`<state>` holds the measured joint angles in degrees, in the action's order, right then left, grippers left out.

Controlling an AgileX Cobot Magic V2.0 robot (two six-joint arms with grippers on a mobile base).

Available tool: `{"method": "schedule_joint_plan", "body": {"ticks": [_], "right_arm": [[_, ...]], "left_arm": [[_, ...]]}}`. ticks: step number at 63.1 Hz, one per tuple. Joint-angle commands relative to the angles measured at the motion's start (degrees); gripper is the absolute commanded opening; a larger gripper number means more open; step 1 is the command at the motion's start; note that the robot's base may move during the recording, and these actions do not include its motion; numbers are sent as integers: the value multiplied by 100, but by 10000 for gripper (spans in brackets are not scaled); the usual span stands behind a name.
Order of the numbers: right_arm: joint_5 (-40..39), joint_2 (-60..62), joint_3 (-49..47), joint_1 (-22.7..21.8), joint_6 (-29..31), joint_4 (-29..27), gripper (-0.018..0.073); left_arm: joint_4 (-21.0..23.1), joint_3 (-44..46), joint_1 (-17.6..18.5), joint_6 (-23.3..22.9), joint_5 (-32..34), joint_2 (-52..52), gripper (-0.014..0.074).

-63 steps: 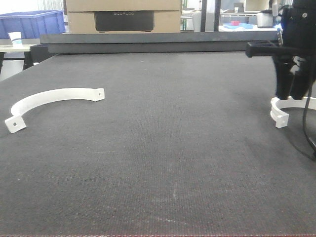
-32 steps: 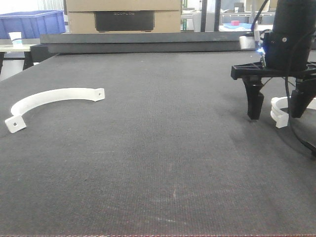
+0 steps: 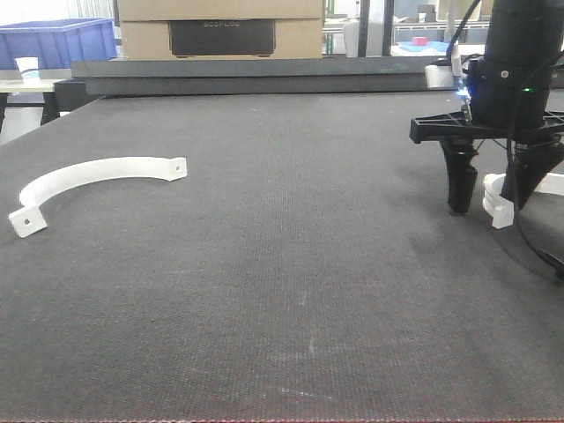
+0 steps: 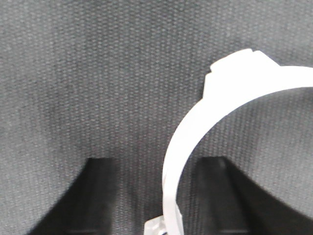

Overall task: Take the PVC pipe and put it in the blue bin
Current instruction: 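Close left and right grippers on the white clamp ends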

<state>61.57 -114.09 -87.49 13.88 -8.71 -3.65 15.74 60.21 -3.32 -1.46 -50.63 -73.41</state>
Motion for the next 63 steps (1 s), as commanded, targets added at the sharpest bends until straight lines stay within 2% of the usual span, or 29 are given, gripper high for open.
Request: {"method": "schedule_joint_plan", "body": {"ticks": [1,4,10,11,26,44,56,63], "right_arm": [[44,-12,-47,-5,18,84,120],[56,-12,-47,-5,18,100,46],[86,-12,-47,-5,18,218,-160],[80,-12,-47,-5,18,232,-168],[649,52,-371,-5,18,365,-154],[561,562,-561,-5,18,365,-154],[427,630,-561,-5,18,396,-154],[414,630,-561,-5,18,365,-154]], "left_arm": [[61,43,-9,-11,-49,16,-111],[61,43,-9,-11,-60,16,-111],[61,43,-9,-11,-73,16,-111],[50,43,-9,-11,-87,16,-111],[-430,333,-9,-83,-670,-58,-111],[-764,1689,27,-187,-1683,-1081,-111],[-1109,2765,391,-187,-1856,-2114,-111],[-1574,3258,535,-187,-1856,-2772,-111]]}}
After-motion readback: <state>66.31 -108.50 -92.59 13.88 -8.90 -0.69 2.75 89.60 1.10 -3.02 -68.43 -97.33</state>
